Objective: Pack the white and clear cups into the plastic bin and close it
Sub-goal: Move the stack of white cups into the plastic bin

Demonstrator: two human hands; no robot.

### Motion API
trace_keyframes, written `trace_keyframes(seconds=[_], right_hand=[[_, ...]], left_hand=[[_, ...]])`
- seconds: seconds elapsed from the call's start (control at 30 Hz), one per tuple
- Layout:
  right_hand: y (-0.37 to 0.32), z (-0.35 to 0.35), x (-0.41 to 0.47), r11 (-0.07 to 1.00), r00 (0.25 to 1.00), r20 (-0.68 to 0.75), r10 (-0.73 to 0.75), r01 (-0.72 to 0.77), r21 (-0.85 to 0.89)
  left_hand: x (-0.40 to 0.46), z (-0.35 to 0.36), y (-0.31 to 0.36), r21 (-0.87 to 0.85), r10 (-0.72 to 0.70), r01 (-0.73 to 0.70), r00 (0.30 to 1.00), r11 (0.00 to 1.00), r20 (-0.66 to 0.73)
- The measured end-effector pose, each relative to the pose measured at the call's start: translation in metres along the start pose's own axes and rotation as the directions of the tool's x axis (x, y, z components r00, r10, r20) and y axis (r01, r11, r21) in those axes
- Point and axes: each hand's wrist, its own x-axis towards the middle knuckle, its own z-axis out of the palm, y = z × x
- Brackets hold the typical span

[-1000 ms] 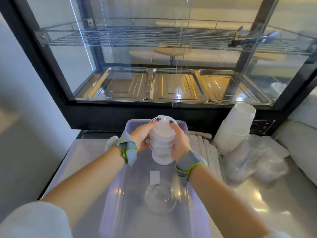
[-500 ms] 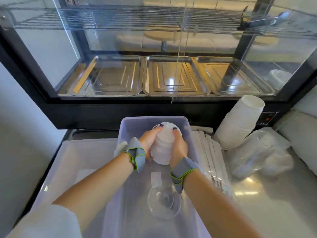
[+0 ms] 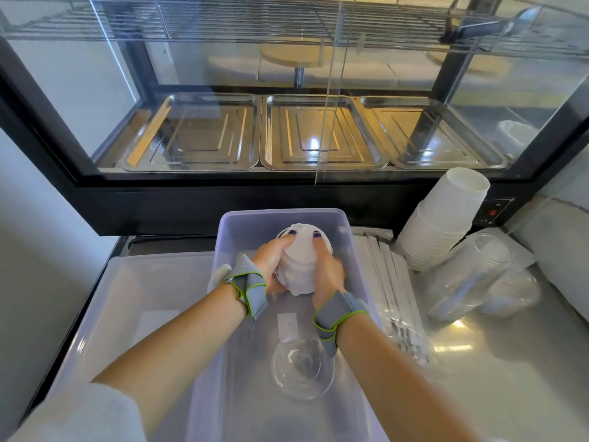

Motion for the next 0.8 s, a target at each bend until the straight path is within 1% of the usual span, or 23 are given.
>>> trace_keyframes(seconds=[0.07,0.1,0.23,0.43,0.53,0.6,0.7,0.8], right_hand=[[-0.001,0.001,0.003,0.999,0.998,-0.050,0.023,-0.024,-0.031],[0.000,0.000,0.004,0.999,0.998,-0.052,0.031,-0.033,-0.038],[0.000,-0.003,0.005,0.999,0.999,0.011,0.036,-0.036,-0.002],[-0.002,-0.007,-0.003,0.998,0.998,0.037,0.048,-0.049,0.036],[-0.006,-0.009,-0.008,1.000,0.999,0.040,0.005,-0.004,-0.031],[-0.009,-0.011,-0.012,0.994,0.997,0.056,-0.044,0.049,-0.093],[-0.017,-0.014,-0.014,0.980,0.991,0.051,-0.120,0.126,-0.156],[-0.022,-0.019,-0.020,0.967,0.983,0.066,-0.169,0.179,-0.180]], left_hand=[[0.001,0.001,0.001,-0.008,-0.010,0.010,1.000,1.000,0.008],[0.001,0.001,0.000,-0.007,-0.019,0.019,1.000,1.000,0.011],[-0.001,0.002,0.001,0.020,-0.017,0.017,1.000,1.000,-0.006],[-0.006,0.001,0.001,0.098,0.039,-0.036,0.999,0.995,-0.027],[-0.009,0.000,0.001,0.102,0.074,-0.073,0.997,0.992,-0.009],[-0.012,0.000,0.004,0.096,0.128,-0.128,0.992,0.987,0.014],[-0.016,-0.001,0.010,0.146,0.216,-0.213,0.976,0.966,0.000],[-0.022,-0.003,0.015,0.175,0.256,-0.250,0.967,0.952,-0.013]])
